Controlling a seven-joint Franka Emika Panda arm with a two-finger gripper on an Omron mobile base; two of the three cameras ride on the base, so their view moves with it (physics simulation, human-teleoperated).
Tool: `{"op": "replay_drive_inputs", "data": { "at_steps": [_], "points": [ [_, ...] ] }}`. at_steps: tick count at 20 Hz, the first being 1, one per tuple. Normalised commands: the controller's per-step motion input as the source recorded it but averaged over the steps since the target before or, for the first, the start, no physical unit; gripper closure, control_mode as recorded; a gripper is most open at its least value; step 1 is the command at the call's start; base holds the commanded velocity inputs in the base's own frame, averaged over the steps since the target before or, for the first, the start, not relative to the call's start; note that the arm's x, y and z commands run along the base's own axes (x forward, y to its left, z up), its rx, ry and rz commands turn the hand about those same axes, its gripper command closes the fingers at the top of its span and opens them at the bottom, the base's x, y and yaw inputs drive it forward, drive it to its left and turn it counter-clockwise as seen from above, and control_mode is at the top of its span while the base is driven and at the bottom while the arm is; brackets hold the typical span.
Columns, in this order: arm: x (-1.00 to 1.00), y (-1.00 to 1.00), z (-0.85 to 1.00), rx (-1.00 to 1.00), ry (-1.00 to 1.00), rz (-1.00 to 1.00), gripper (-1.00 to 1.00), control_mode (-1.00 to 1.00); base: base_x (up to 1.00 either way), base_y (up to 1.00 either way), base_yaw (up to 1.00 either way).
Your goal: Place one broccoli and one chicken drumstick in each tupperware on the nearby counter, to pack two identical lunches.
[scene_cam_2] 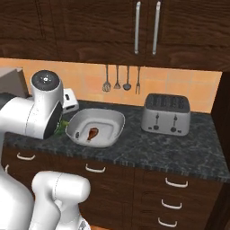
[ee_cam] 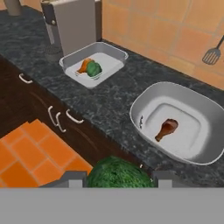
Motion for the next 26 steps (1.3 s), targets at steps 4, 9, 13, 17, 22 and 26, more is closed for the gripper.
{"op": "replay_drive_inputs", "data": {
  "at_steps": [4,9,13,17,22,26],
  "points": [
    [0.09,0.0,-0.03,-0.01,0.01,0.0,1.0,-1.0,0.23,0.0,0.0],
    [0.56,-0.19,-0.35,0.0,0.07,0.01,1.0,-1.0,0.0,0.0,0.0],
    [0.94,-0.36,-0.56,0.02,0.09,0.0,1.0,-1.0,0.0,0.0,0.0],
    [0.99,-0.09,-0.41,0.0,0.08,0.04,1.0,-1.0,0.0,0.0,0.0],
    [0.97,0.0,-0.52,-0.01,0.13,0.14,1.0,-1.0,0.0,0.0,0.0],
    [1.0,0.0,-0.37,-0.02,0.1,0.18,1.0,-1.0,0.0,0.0,0.0]
  ]
}}
